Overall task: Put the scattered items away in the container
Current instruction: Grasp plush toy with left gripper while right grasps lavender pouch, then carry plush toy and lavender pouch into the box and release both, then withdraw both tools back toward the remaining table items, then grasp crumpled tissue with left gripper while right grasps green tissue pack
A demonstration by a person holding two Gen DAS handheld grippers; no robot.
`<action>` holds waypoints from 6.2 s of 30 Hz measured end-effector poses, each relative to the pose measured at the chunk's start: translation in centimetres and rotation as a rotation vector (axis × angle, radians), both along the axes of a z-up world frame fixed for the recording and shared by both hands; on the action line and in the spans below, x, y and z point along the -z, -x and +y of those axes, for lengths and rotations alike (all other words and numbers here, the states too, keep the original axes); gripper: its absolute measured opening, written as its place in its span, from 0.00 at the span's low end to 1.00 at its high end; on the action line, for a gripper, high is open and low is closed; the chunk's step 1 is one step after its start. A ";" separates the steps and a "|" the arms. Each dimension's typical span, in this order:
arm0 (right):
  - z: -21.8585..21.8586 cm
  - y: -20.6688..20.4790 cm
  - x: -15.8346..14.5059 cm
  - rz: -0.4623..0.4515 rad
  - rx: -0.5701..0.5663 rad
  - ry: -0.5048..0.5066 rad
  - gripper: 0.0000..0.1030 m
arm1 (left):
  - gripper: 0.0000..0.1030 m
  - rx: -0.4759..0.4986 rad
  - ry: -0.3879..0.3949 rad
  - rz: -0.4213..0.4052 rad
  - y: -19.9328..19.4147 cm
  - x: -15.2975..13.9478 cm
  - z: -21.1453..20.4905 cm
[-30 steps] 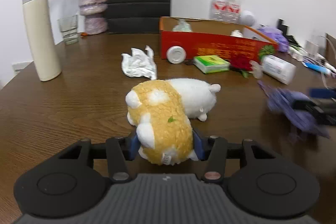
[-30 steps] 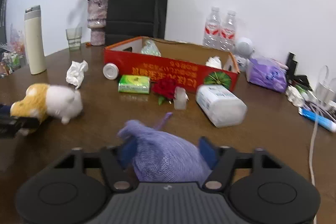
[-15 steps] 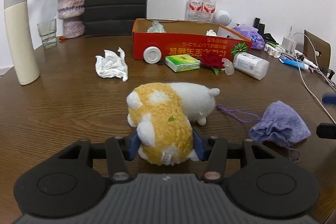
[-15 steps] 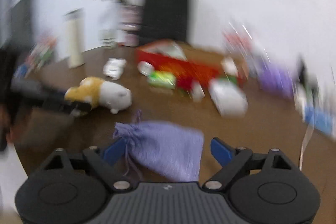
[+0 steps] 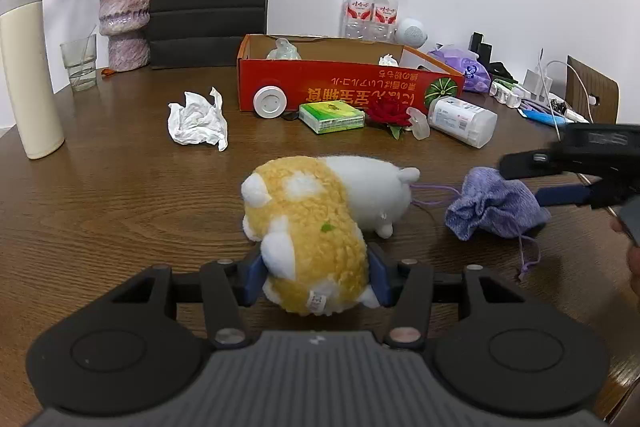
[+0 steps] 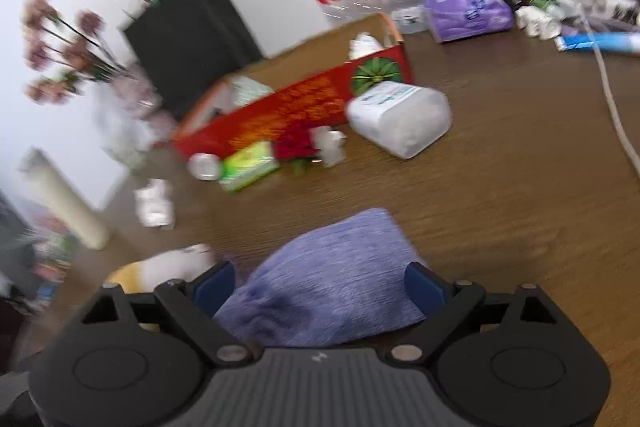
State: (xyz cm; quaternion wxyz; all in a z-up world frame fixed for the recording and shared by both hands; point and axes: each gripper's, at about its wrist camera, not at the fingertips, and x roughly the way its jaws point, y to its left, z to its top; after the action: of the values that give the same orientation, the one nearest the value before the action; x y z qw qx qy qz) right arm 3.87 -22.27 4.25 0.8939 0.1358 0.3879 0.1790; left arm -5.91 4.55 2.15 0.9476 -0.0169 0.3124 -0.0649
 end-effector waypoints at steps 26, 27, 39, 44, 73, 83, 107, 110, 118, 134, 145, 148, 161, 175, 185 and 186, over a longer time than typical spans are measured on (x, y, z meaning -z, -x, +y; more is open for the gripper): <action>2.0 3.5 1.0 -0.124 -0.090 0.336 0.68 | 0.70 -0.054 0.067 0.047 -2.5 0.6 0.9; 2.0 3.3 1.3 -0.108 -0.088 0.323 0.61 | 0.61 -0.063 0.072 0.054 -2.7 0.7 1.0; 1.0 4.2 -2.9 -0.307 -0.063 0.241 0.34 | 0.45 -0.069 0.083 -0.141 -3.1 -3.3 -0.4; 1.4 1.4 -6.2 -0.385 -0.080 0.259 0.34 | 0.46 -0.052 0.055 -0.249 -6.6 -7.4 -1.0; 10.6 -33.9 -1.0 0.107 -0.237 0.480 0.35 | 0.97 -0.098 0.119 0.315 -43.5 -1.3 -4.1; 9.2 -33.1 -3.7 0.135 -0.192 0.444 0.61 | 1.00 -0.105 0.073 0.256 -40.2 -5.8 -1.7; 5.2 -13.0 -15.1 -0.130 -0.083 0.328 0.71 | 1.00 -0.181 0.010 0.043 -20.3 -15.7 -2.1; 4.4 -7.9 -13.3 -0.253 -0.093 0.306 0.71 | 1.00 -0.184 -0.017 -0.066 -15.6 -14.0 -2.0; 1.8 1.9 -6.9 -0.380 -0.086 0.205 0.71 | 1.00 -0.239 -0.036 -0.225 -4.7 -6.6 -2.1; -0.1 10.3 1.4 -0.333 -0.005 0.154 0.83 | 1.00 -0.162 -0.052 -0.162 3.8 1.4 -4.2; -0.8 9.2 2.2 -0.274 -0.014 0.094 0.84 | 1.00 -0.193 0.039 -0.085 2.7 1.9 -2.9; -0.7 9.1 2.2 -0.261 -0.014 0.090 0.84 | 1.00 -0.183 0.040 -0.073 2.6 2.0 -3.0; -0.8 7.2 1.9 -0.196 -0.012 0.104 0.82 | 1.00 -0.147 0.010 -0.065 0.8 0.7 -2.2; 3.6 -3.2 -0.9 -0.282 -0.130 0.263 0.51 | 0.97 -0.231 -0.096 -0.111 -13.7 -2.4 5.3; 7.2 -8.8 0.2 -0.249 -0.166 0.261 0.43 | 0.39 -0.258 -0.032 -0.017 -18.8 -0.2 7.9; 7.8 -8.9 0.1 -0.249 -0.190 0.242 0.43 | 0.24 -0.253 -0.023 -0.009 -19.0 0.1 8.0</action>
State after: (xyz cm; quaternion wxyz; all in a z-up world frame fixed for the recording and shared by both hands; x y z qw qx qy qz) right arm 12.78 -14.46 4.12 0.9240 -0.0333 0.3039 0.2299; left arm 13.04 12.50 2.07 0.9498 -0.0450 0.3040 0.0588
